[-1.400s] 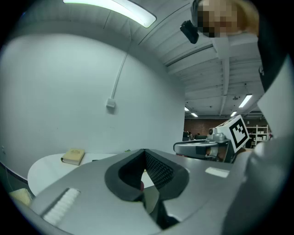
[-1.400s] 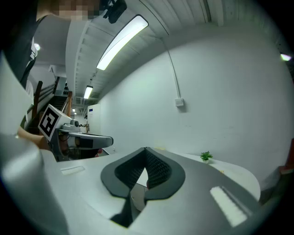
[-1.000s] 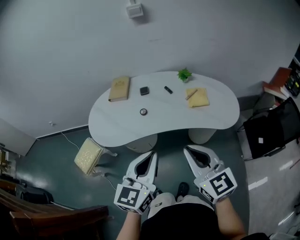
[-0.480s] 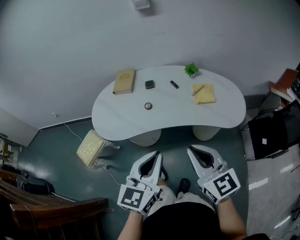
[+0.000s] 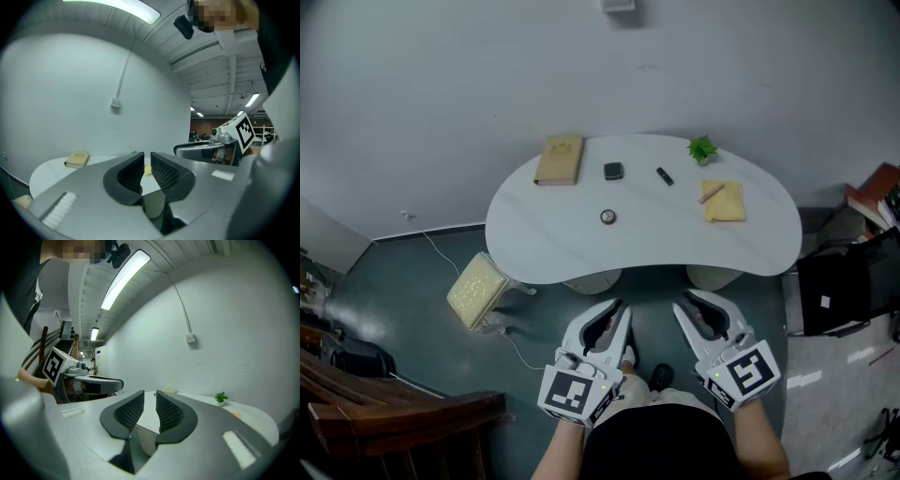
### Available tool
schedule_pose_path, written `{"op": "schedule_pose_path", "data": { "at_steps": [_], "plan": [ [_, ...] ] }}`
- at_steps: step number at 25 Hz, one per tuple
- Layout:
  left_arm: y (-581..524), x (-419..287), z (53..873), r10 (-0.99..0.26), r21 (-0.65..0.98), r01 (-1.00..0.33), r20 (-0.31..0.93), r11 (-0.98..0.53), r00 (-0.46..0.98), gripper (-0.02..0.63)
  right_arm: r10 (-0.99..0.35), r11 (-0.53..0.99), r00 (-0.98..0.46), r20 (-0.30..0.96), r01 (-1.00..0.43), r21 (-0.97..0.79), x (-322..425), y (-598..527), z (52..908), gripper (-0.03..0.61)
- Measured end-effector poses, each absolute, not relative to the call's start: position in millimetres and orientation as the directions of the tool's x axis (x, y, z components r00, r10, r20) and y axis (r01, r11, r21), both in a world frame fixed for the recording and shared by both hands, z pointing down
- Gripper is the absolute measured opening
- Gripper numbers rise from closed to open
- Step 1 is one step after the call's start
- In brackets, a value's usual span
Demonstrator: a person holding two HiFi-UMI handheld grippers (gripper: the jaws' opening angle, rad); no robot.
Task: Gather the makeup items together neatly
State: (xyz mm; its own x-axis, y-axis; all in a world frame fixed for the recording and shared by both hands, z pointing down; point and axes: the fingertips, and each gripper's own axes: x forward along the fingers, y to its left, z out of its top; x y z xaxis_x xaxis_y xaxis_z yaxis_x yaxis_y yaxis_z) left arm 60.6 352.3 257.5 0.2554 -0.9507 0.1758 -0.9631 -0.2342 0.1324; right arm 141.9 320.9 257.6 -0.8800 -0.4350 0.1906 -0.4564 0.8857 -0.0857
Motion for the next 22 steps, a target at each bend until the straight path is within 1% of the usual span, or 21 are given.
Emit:
{"op": "schedule_pose_path", "data": {
  "at_steps": [7,11,16,22],
  "plan": [
    [305.7,23.6,256.7,-0.951,0.102,-0.964,0.166,-0.246,0.26,0.089,-0.423,0.893,-0.883,0.201,-0.444,-0.073,105.6,274.5,250.8,0.128],
    [279.0,5.2,255.2,-0.946,0.094,-0.958,0.16,-0.27,0.282,0.117,-0.422,0.896,-0.884,0.199,-0.441,-0.056,81.3,247.6,243.0,0.153],
    [249.5,-20.6,249.9,-0.941,0.1,-0.953,0.153,-0.288,0.3,0.123,-0.436,0.89,-0.879,0.192,-0.453,-0.053,55.4,219.9,233.9,0.156],
    [226.3,-53.9,248.6,-0.935,0.064,-0.944,0.129,-0.324,0.33,0.13,-0.465,0.873,-0.865,0.189,-0.483,-0.061,25.0,199.2,233.6,0.156]
  ]
}}
